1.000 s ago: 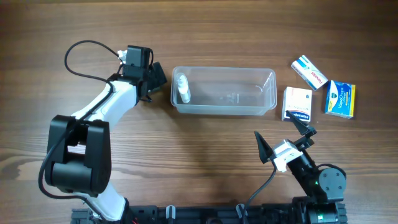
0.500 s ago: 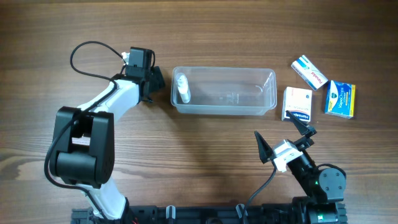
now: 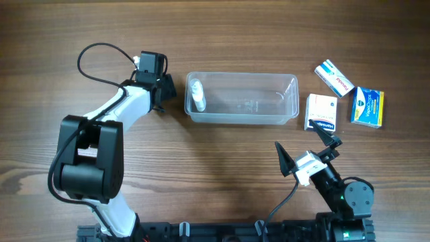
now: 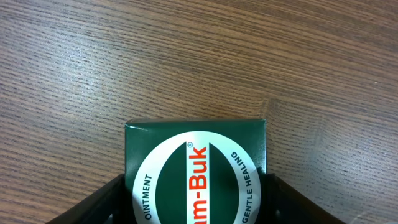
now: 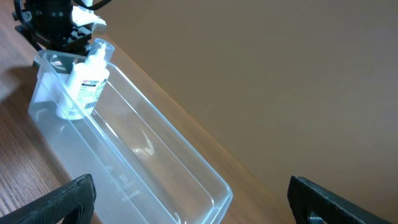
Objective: Pack container
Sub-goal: 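Carry the green box into the container and release it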
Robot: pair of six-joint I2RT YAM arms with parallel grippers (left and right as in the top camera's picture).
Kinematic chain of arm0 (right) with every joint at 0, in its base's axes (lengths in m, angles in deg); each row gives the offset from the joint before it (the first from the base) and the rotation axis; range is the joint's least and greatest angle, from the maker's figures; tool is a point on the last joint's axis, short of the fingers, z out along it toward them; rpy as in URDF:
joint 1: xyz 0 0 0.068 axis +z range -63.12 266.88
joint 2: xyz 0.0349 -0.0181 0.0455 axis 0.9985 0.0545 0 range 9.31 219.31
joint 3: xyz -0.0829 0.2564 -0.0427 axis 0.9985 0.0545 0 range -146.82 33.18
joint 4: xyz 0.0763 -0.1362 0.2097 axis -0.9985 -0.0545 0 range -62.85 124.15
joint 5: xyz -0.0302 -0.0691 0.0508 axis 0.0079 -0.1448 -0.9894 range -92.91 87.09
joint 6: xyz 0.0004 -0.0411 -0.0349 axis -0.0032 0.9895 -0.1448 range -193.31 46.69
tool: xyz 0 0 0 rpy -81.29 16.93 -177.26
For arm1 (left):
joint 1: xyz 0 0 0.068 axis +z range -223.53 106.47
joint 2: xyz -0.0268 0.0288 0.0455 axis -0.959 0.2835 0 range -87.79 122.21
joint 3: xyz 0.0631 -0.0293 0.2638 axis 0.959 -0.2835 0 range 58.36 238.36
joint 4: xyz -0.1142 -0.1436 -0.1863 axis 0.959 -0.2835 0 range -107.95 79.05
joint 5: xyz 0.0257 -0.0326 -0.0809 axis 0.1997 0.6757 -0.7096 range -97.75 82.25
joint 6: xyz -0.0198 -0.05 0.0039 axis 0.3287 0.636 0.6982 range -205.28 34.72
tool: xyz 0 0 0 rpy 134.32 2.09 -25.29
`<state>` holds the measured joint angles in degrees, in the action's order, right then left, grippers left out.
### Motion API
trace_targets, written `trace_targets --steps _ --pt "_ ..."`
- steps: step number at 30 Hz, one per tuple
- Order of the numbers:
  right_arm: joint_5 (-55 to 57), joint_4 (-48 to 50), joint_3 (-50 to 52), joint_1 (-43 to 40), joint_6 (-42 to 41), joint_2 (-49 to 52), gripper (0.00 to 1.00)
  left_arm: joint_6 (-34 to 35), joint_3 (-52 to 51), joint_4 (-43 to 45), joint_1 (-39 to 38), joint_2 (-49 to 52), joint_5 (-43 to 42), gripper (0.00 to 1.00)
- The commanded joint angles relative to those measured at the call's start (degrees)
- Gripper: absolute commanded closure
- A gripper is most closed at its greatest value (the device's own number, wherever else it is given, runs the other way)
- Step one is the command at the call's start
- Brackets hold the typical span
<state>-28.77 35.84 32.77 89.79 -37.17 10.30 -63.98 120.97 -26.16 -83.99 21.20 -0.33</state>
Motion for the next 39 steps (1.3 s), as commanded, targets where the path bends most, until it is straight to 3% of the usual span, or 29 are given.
trace_targets --steps 1,7,20,29,39 --pt "0.0 0.2 0.1 0.2 0.3 -0.2 0.00 -1.6 0.8 -0.3 -0.2 0.5 0.2 0.34" --pt "0.0 0.2 0.1 0.2 0.4 -0.2 0.00 -1.6 0.9 -1.3 -0.2 -2.9 0.6 0.38" --pt "0.0 0.2 0.1 0.2 0.3 -0.2 0.00 -1.6 0.9 -8.5 -2.0 -23.2 0.6 0.41" --pt "0.0 0.2 0.1 0.2 0.3 -0.2 0.00 -1.6 0.9 -9.5 -14.1 -34.2 0.6 0.44" --pt "0.0 0.2 0.1 0.2 0.3 -0.2 0.00 0.4 0.8 -9.7 -28.3 -30.9 6.4 0.47"
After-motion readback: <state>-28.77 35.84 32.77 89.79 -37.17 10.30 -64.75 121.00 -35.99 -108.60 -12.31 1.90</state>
